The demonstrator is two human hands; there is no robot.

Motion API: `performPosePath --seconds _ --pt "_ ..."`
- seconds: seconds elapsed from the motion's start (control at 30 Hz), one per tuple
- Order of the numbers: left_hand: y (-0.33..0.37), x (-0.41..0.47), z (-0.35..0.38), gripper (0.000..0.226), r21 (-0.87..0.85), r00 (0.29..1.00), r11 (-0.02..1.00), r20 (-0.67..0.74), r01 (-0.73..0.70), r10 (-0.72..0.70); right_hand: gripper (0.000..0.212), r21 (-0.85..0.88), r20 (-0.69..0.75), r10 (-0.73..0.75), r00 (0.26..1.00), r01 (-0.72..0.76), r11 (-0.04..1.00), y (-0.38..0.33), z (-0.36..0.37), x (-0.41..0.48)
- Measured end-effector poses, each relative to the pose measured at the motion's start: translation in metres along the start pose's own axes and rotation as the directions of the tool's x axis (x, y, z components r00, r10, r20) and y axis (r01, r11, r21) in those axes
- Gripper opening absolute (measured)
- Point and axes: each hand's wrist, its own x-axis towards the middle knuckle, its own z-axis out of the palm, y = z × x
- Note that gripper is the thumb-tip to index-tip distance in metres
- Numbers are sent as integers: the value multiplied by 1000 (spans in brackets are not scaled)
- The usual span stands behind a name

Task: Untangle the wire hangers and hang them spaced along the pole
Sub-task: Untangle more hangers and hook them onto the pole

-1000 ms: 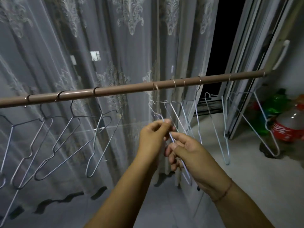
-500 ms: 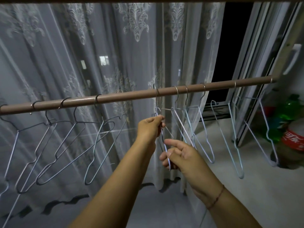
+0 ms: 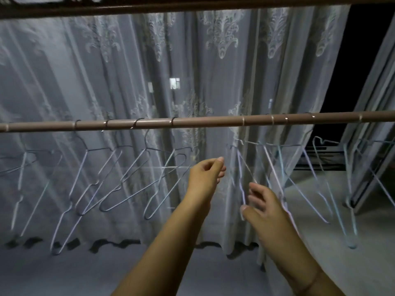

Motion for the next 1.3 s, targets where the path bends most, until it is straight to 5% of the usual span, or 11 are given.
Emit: performPosePath --seconds 0.1,0.3,0.43,0.57,0.8,0.9,1.3 --pt "12 -14 -31 26 11 988 992 -85 -126 127 49 -102 -34 -122 992 118 988 -8 18 -10" --pt "33 -11 -124 18 66 913 953 -272 -297 303 42 133 175 -152 973 130 983 -40 94 -17" --pt "36 6 -172 24 159 936 974 -286 -163 204 39 222 261 -68 963 9 975 -54 155 -10" --pt "37 24 -193 30 290 979 952 -143 -95 142 48 225 190 66 979 -109 968 -52 211 10" --pt "36 45 -208 25 221 994 970 31 98 -108 37 241 83 259 962 -271 932 -42 259 37" --pt "33 50 -212 15 177 983 971 61 161 -174 18 354 79 251 965 -262 898 -50 261 38" --pt "34 73 -192 15 -89 970 967 80 238 -232 18 431 6 160 987 -147 890 -46 244 55"
